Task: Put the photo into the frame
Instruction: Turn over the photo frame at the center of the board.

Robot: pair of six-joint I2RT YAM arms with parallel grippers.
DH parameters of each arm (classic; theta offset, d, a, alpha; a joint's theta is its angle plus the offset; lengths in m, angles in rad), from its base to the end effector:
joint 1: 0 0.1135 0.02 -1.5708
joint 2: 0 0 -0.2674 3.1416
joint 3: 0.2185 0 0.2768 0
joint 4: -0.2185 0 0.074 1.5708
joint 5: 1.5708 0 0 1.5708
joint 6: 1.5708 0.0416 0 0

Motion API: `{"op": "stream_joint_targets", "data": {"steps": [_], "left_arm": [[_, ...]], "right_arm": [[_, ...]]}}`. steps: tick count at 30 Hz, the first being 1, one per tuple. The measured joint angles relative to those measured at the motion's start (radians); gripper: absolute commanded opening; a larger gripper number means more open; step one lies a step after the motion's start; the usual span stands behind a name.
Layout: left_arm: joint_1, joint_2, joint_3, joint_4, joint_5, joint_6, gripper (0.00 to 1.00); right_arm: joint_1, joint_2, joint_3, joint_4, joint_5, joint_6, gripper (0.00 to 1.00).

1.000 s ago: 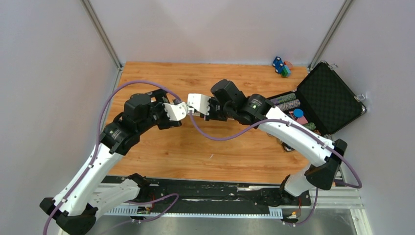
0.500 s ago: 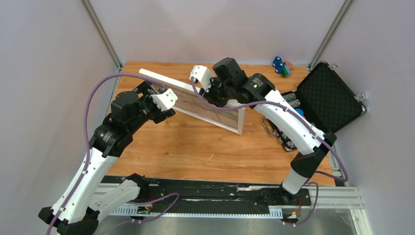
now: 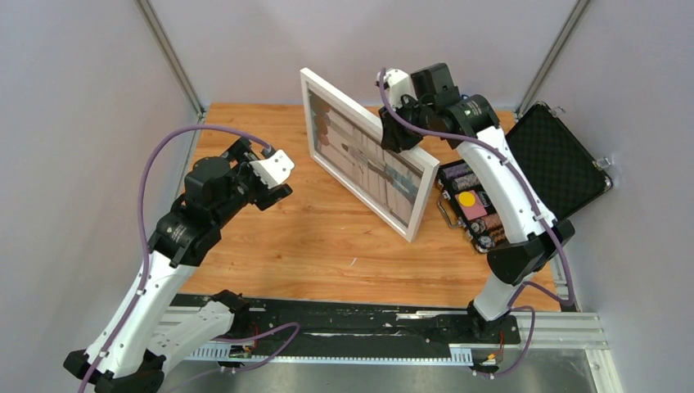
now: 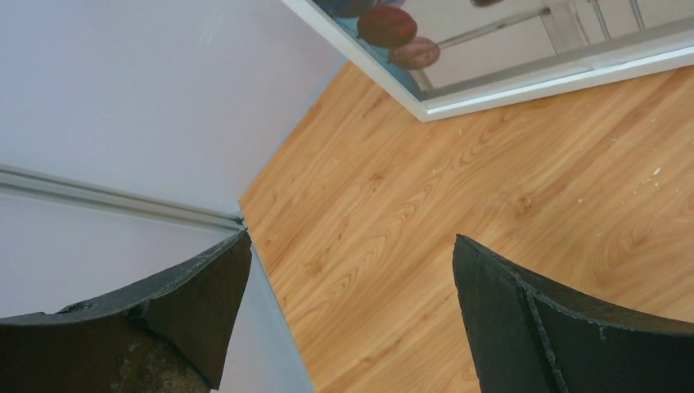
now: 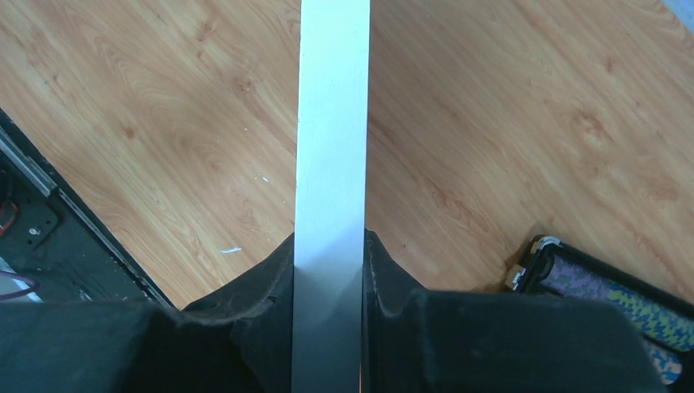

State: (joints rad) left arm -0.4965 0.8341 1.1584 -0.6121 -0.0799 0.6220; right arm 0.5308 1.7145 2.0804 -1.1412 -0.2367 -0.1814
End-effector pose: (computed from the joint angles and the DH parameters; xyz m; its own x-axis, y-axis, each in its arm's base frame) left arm 0.1670 -0.0867 0.4218 0.0346 0.6418 -0.7661 0.4766 0.6631 0.5771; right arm 0.3149 0.1962 0.4508 -0.4789 -0.4844 -0.7321 -0.7350 0.6773 0.0326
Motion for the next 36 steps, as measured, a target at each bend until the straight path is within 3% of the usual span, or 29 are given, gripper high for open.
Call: {"op": "stream_joint_targets", "data": {"steps": [6,15,27,36], "left_arm": [[0.0,0.0,-0.037,0.003,0.005,-0.015,1.0],[0.0,0.006,-0.076,0.012,0.024,-0.042,1.0],[0.0,0.01,-0.14,0.034,0.031,-0.068,1.0],[0.001,0.009,-0.177,0.04,0.036,-0.093,1.0]], "right_arm": [[-0.103,-0.002,-0.021,0.005,-0.099,0.085,0.0],[-0.234,-0.05,-0.224,0.173,-0.252,0.24,0.0],[-0.273,-0.184,-0.457,0.324,-0.289,0.37,0.0],[-0.304,-0.2,-0.53,0.398,-0.328,0.437,0.0]]}}
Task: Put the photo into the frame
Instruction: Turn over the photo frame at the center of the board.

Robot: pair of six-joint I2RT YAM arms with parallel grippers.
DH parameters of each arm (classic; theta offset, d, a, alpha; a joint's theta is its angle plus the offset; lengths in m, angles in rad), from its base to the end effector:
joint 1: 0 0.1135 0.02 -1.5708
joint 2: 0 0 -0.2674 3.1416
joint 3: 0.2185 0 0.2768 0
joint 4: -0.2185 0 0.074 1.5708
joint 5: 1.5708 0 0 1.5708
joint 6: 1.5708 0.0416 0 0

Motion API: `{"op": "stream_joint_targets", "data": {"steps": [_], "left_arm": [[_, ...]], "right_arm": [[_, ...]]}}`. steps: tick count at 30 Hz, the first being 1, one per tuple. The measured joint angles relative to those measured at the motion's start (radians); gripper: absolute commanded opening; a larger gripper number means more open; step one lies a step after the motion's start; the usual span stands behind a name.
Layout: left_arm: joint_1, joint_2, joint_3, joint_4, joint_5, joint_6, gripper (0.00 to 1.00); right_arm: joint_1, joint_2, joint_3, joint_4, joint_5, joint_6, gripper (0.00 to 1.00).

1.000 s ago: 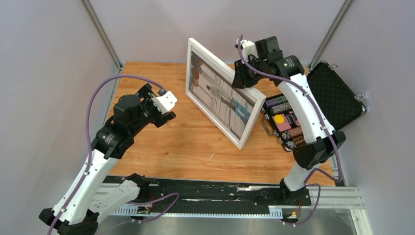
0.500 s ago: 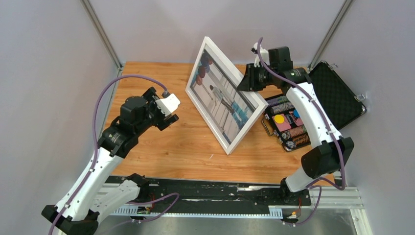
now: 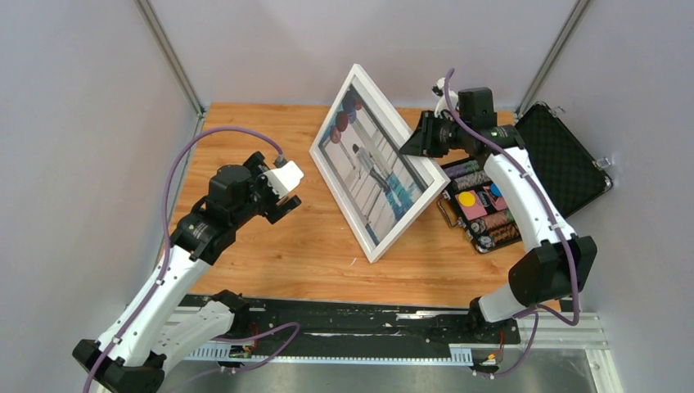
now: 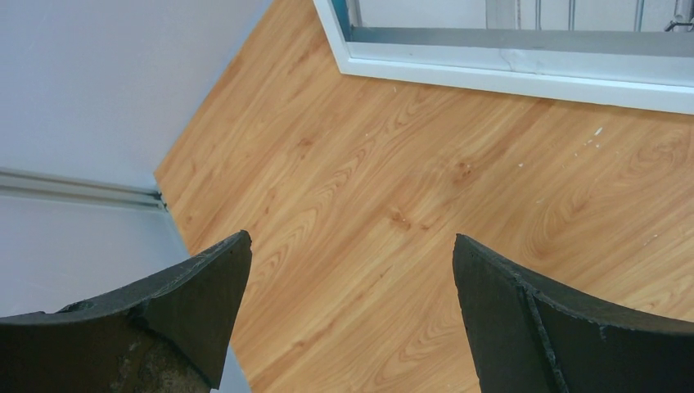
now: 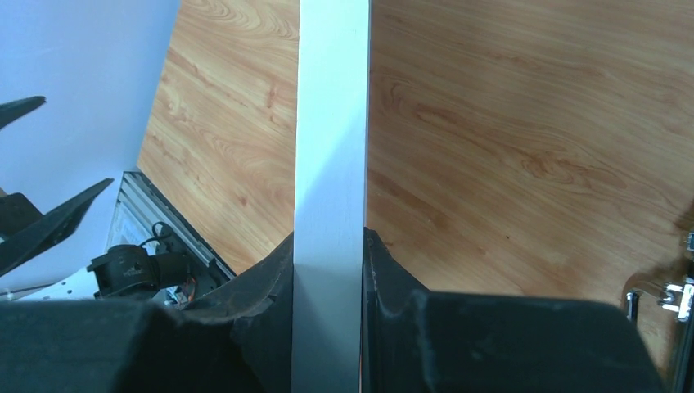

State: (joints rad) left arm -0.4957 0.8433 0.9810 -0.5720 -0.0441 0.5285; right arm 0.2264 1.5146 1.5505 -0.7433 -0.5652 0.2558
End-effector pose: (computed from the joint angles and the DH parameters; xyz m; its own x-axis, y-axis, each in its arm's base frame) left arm 0.1825 -0.0966 0.3611 -0.0978 0.6255 -0.7740 0.5666 0.6744 0.4735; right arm 0.3417 0.1016 0.3792 -0.7610 0.0440 -0.6473 -0.4069 0.7447 0.5290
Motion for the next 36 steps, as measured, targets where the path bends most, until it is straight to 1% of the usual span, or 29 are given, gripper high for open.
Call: {"op": "stream_joint_targets", "data": {"steps": [5,12,24,31,36], "left_arm": [[0.0,0.001,-0.014,-0.008,0.002,-0.008,1.0],[0.001,0.003,-0.014,-0.008,0.002,-0.018,1.0],[0.013,0.005,-0.046,-0.007,0.006,-0.034,1.0],[0.014,0.005,-0.056,-0.004,0.01,-0.037,1.0],[0.014,0.005,-0.064,0.0,0.01,-0.037,1.0]], "right_arm": [[-0.023,0.0,-0.043,0.048,-0.032,0.049,0.0],[-0.04,-0.039,-0.162,0.167,-0.063,0.133,0.0],[-0.041,-0.115,-0.344,0.341,-0.056,0.237,0.0],[-0.065,-0.141,-0.466,0.462,-0.064,0.309,0.0],[-0.082,-0.157,-0.558,0.555,-0.076,0.354,0.06]]}}
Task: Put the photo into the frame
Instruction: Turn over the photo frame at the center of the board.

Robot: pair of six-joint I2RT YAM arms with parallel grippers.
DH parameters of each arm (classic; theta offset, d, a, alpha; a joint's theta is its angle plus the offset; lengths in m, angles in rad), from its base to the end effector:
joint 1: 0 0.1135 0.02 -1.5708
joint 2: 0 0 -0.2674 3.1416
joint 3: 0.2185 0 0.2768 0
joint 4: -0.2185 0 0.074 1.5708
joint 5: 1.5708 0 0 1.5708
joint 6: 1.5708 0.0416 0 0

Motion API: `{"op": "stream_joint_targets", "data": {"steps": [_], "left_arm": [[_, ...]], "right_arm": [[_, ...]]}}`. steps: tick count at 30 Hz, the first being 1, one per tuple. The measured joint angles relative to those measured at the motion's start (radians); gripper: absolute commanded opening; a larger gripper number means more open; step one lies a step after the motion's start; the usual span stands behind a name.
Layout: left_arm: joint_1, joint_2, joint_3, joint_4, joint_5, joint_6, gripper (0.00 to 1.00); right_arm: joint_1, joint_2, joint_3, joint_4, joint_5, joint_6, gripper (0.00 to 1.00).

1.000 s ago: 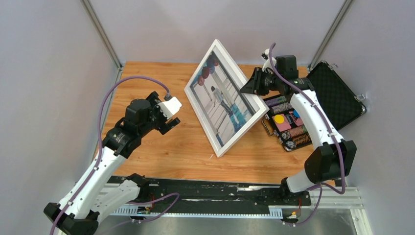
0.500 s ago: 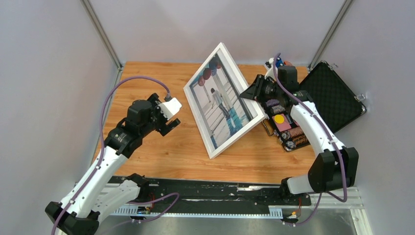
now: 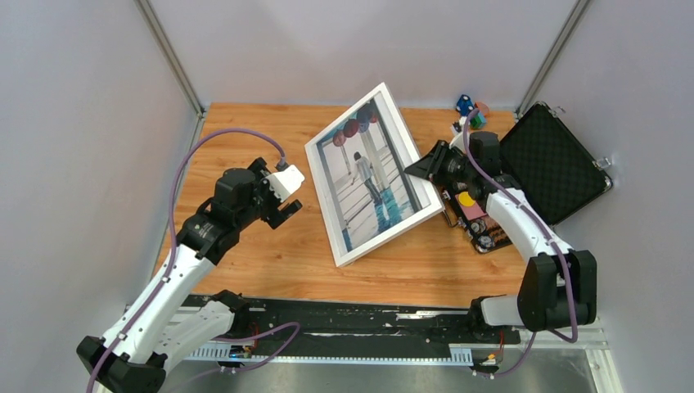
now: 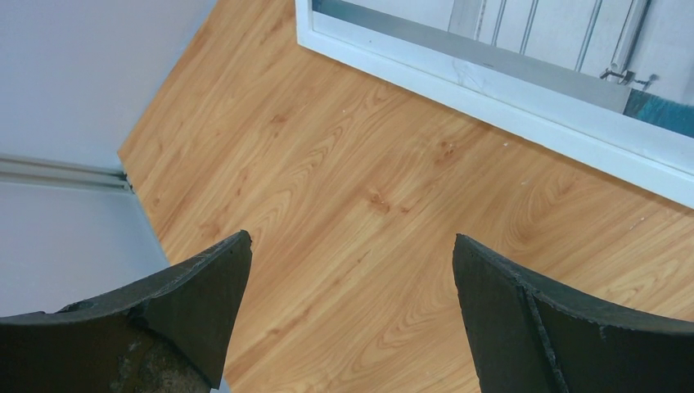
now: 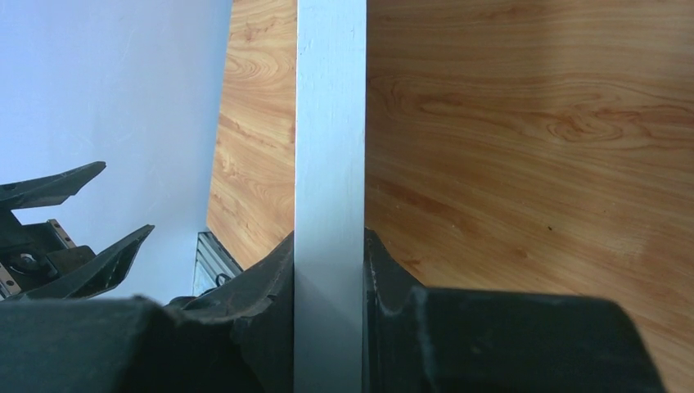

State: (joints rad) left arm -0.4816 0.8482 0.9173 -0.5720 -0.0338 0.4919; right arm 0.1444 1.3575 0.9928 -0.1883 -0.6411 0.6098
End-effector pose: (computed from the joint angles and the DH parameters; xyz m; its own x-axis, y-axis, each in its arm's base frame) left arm 0.1866 -0.0960 0.3369 -0.1702 0.6216 -0.7646 0.5867 0.6874 0.4282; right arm 0.3216 0.0719 0.2781 -0.7806 0.3503 -0.5177 -0.2097 0.6334 0.7449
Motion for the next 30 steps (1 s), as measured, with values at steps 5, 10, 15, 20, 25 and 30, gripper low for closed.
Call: {"op": "stream_joint_targets", "data": {"steps": [5,10,15,20,25,30], "left_arm": [[0.0,0.002,-0.009,0.007,0.0,0.0,1.0],[0.0,0.005,-0.011,0.015,-0.001,0.002,1.0],[0.0,0.007,-0.019,0.023,-0.001,0.005,1.0],[0.0,0.019,-0.023,0.034,-0.002,0.009,1.0],[0.0,0.03,-0.026,0.041,-0.003,0.013,1.0],[0.0,0.043,-0.034,0.045,-0.013,0.023,1.0]], "right_arm": [[-0.011,-0.006,-0.102,0.106,-0.007,0.046,0.12],[-0.013,-0.006,-0.209,0.218,-0.007,0.089,0.25],[-0.014,-0.003,-0.312,0.326,0.001,0.097,0.33],[-0.014,0.028,-0.412,0.407,-0.006,0.096,0.37],[-0.015,0.068,-0.431,0.493,-0.03,0.096,0.39],[-0.015,0.175,-0.431,0.592,-0.07,0.096,0.43]]}}
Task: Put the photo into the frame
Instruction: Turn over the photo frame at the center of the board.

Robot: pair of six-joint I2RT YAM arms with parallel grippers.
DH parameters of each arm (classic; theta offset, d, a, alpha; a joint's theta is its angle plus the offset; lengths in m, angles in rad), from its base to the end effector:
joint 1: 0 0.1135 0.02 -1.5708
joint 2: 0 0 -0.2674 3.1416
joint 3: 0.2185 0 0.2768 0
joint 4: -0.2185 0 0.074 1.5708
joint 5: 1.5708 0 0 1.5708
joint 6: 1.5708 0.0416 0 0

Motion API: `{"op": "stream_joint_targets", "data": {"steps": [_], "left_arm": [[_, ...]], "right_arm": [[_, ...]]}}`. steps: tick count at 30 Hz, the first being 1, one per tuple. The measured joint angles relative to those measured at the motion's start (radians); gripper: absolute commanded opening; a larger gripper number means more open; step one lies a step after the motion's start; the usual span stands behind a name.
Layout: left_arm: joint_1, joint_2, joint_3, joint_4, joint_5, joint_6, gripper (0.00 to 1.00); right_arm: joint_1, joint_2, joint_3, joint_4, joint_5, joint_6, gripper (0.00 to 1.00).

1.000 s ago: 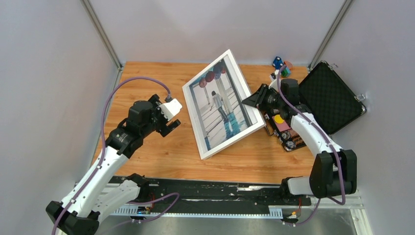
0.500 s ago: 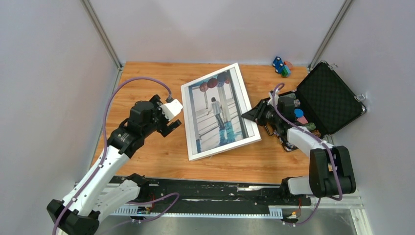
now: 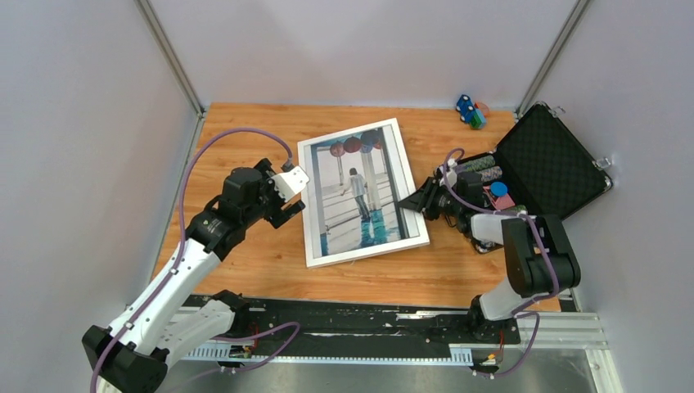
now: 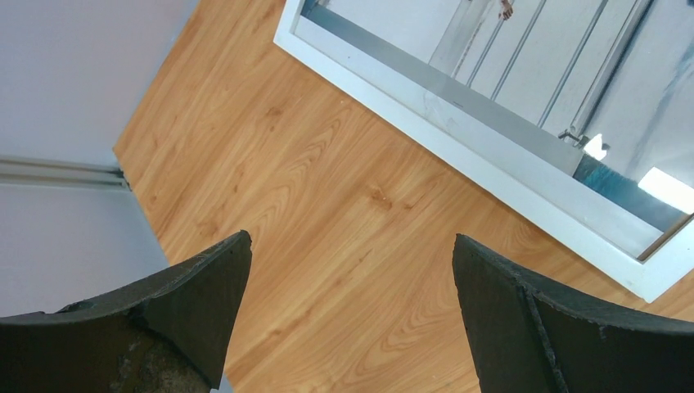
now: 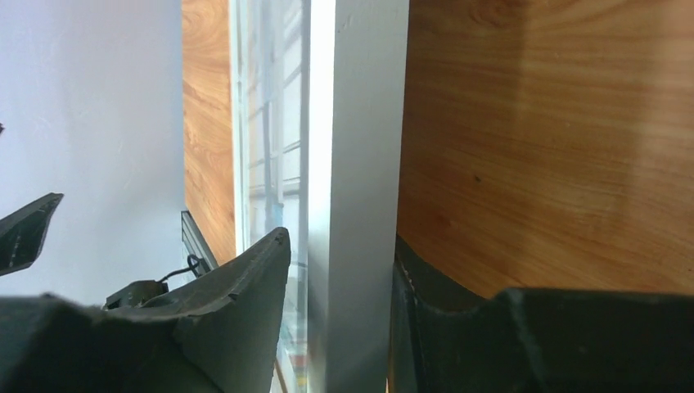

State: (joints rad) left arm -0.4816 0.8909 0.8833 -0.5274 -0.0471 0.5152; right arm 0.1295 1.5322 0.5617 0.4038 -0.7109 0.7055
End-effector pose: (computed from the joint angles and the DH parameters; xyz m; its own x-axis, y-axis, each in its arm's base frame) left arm 0.1976 -0.1011 0.3205 -0.1829 0.6509 -0.7368 0.5940 0.6703 0.4448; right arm 0.2948 0.0658 0.1350 -0.8227 0.3884 -0.4151 -0.1449 0.5629 0.8137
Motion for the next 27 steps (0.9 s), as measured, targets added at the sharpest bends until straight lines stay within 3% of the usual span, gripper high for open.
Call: {"op": "stream_joint_targets", "data": {"steps": [12,27], "left_arm": [[0.0,0.005,-0.017,0.008,-0.014,0.014,1.0],[0.0,0.037,-0.038,0.049,-0.014,0.018,1.0]], "right_arm": [[0.0,0.178,0.011,0.052,-0.052,-0.009,0.63],[0.02,0.208,0.122,-0.087,-0.007,-0.083,0.72]]}}
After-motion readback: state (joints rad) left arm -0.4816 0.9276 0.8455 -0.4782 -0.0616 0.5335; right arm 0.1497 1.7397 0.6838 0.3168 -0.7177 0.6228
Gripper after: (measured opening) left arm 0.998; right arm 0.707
